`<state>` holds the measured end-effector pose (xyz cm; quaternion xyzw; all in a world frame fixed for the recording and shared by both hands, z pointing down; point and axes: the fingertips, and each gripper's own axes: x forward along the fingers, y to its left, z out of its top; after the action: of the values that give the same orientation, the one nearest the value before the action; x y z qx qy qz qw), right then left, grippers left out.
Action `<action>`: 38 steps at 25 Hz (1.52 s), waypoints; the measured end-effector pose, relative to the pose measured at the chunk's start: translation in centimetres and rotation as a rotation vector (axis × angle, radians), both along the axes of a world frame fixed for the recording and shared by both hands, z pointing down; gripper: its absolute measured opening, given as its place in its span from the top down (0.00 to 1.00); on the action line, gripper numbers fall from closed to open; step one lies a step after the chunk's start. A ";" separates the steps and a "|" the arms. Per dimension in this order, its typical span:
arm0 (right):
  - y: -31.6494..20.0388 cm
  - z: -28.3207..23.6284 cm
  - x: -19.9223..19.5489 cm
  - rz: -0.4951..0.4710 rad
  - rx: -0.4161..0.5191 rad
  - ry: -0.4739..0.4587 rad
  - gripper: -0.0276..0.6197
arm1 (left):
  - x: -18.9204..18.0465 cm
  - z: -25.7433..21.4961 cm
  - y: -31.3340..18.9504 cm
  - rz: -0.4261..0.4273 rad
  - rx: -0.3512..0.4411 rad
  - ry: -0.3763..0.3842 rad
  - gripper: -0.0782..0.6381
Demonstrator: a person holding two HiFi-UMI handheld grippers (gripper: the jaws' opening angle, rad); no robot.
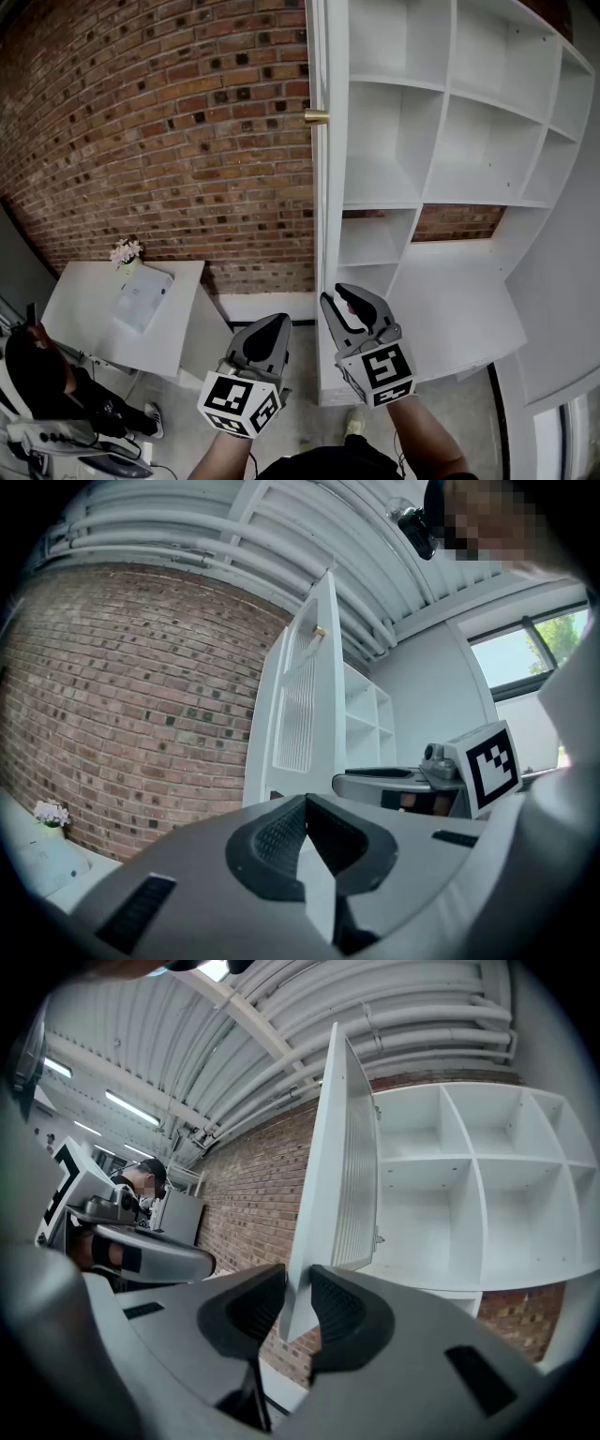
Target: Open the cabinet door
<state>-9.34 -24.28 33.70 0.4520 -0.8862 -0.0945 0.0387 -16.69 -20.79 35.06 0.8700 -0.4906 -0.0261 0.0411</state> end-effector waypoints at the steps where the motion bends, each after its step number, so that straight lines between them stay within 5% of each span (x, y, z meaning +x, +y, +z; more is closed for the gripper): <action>1: 0.0 0.0 0.0 -0.002 0.001 0.003 0.83 | 0.1 0.0 0.0 0.003 -0.001 0.000 0.88; 18: 1.5 0.0 3.3 0.057 -0.010 -0.041 0.87 | 2.8 0.2 0.4 0.078 -0.005 -0.001 0.88; 38: 3.3 0.1 11.7 0.212 -0.024 -0.104 0.92 | 7.8 -0.8 0.8 0.192 0.007 0.013 0.88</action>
<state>2.31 -21.01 33.79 0.5470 -0.8353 -0.0557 0.0078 -8.86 -20.02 34.31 0.9129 -0.4047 -0.0293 0.0436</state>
